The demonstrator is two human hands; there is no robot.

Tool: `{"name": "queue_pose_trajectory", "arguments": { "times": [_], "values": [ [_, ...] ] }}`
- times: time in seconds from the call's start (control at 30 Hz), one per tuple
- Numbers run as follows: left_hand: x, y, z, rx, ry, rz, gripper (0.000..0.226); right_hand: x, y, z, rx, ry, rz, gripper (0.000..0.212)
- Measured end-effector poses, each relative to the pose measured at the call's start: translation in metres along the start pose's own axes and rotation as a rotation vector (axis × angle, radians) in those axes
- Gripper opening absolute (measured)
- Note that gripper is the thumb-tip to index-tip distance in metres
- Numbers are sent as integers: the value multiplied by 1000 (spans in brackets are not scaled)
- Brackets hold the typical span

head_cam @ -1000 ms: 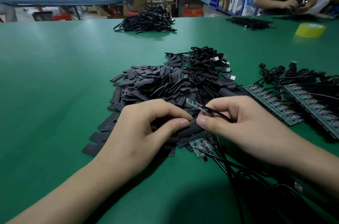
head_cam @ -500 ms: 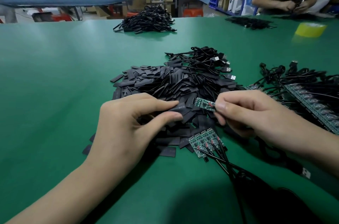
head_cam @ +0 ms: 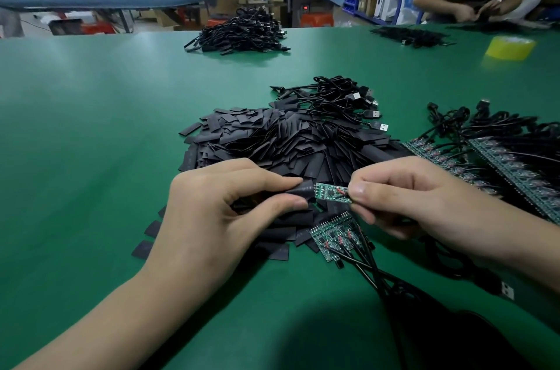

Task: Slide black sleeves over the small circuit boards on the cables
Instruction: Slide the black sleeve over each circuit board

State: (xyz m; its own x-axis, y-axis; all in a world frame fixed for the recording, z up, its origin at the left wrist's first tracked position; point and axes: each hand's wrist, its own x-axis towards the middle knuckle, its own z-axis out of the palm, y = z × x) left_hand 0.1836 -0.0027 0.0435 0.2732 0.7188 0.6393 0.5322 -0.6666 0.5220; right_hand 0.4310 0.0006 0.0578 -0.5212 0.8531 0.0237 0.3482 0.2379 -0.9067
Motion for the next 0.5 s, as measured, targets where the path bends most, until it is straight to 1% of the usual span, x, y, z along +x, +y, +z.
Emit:
{"name": "queue_pose_trajectory", "arguments": {
  "times": [0.1,0.2,0.27,0.33,0.5],
  "values": [
    [0,-1,-1,18,-63,36,19,0,0,-1,-8,-7,34,40],
    [1,-2,-3,55,-128,90,23,-1,1,-2,58,-21,89,39],
    [0,-2,-3,66,-141,105,24,-1,0,-1,126,-27,114,38],
    [0,-2,-4,63,-142,102,25,-1,-1,1,144,-42,122,37],
    [1,-1,-2,17,-132,5,24,-2,-7,4,-79,-39,74,38]
  ]
}}
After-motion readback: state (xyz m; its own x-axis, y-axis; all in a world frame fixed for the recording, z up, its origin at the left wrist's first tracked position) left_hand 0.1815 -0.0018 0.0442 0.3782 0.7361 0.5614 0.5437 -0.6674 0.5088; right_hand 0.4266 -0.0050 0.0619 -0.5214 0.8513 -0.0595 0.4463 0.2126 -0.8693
